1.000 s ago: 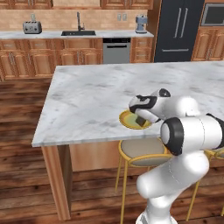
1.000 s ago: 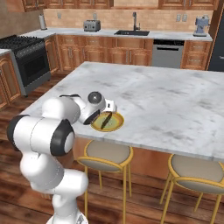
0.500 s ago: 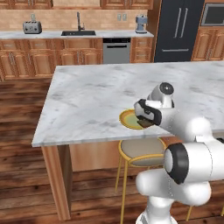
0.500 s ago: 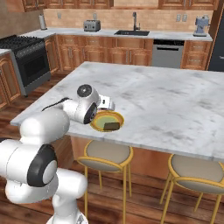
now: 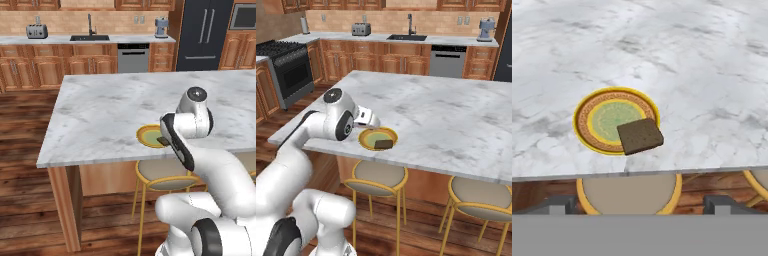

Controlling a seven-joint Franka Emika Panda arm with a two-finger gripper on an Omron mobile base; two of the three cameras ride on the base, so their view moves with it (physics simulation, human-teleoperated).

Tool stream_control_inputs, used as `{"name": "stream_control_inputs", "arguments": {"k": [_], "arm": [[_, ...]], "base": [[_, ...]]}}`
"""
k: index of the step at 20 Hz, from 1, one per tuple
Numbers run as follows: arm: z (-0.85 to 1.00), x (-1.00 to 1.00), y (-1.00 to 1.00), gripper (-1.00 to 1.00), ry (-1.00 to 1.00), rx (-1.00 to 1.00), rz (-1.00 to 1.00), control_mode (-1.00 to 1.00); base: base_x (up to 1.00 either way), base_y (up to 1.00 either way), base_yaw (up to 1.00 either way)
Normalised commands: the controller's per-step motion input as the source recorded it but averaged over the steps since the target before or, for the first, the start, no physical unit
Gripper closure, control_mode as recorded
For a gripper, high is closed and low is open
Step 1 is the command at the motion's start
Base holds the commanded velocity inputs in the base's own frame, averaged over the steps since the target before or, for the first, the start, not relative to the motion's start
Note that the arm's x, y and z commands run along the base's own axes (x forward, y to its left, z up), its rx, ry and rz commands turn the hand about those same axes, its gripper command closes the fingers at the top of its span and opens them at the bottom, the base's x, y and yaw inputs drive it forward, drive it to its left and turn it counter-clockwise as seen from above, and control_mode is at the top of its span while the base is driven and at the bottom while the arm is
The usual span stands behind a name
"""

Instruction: Start the toaster. Once the lever pops up, take the bread to the plate on the dining counter.

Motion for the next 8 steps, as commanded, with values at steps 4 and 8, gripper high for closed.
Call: {"name": "stream_control_inputs", "arguments": {"k": [4,8], "arm": [[0.41,-0.78,-0.04,-1.0,0.0,0.0,-0.07,-1.0],[0.25,-0.77,-0.08,-1.0,0.0,0.03,-0.01,-1.0]], "base": [[0.0,0.0,0.0],[0.0,0.0,0.0]]}}
